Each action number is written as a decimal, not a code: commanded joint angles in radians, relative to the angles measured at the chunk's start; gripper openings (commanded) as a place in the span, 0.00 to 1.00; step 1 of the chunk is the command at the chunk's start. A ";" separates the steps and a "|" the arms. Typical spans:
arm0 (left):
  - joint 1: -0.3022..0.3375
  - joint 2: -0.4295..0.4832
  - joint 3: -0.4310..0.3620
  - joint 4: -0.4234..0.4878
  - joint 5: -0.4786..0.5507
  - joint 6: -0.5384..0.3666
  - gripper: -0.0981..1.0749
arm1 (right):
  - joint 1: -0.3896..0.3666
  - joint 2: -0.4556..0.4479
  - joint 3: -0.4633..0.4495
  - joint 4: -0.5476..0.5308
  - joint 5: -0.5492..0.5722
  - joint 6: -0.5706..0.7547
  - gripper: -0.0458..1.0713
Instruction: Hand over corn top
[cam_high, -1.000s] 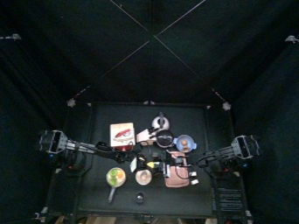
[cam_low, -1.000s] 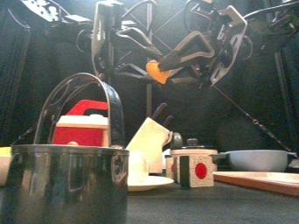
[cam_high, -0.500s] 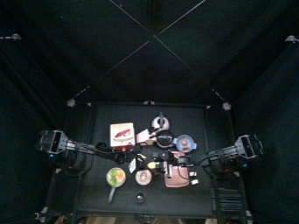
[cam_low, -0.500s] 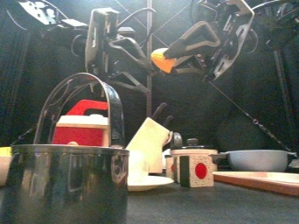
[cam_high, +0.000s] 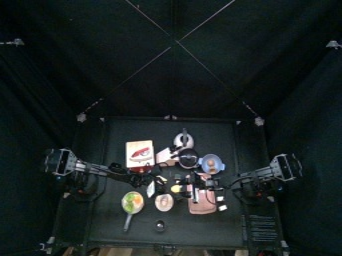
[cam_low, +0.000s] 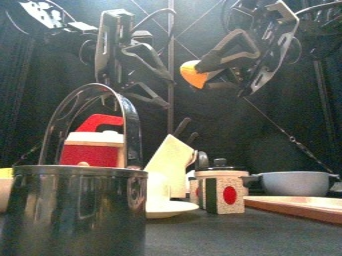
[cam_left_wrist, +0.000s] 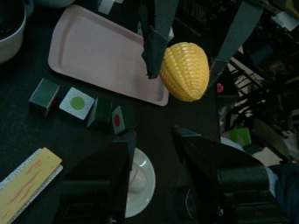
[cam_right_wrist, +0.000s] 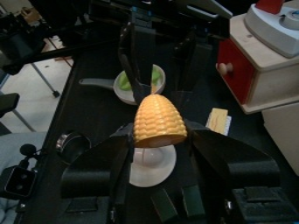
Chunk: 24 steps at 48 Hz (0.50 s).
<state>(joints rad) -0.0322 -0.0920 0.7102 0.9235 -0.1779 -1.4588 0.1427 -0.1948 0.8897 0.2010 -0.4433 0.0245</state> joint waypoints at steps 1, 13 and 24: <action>0.002 -0.017 -0.012 0.000 -0.005 0.003 0.74 | 0.000 -0.028 -0.008 -0.003 -0.005 0.000 0.62; 0.002 -0.017 -0.012 0.000 -0.003 0.005 0.74 | 0.003 -0.028 -0.006 0.002 0.003 0.000 0.62; 0.002 -0.018 -0.011 0.000 -0.003 0.005 0.74 | 0.006 -0.029 -0.006 0.002 0.034 0.002 0.62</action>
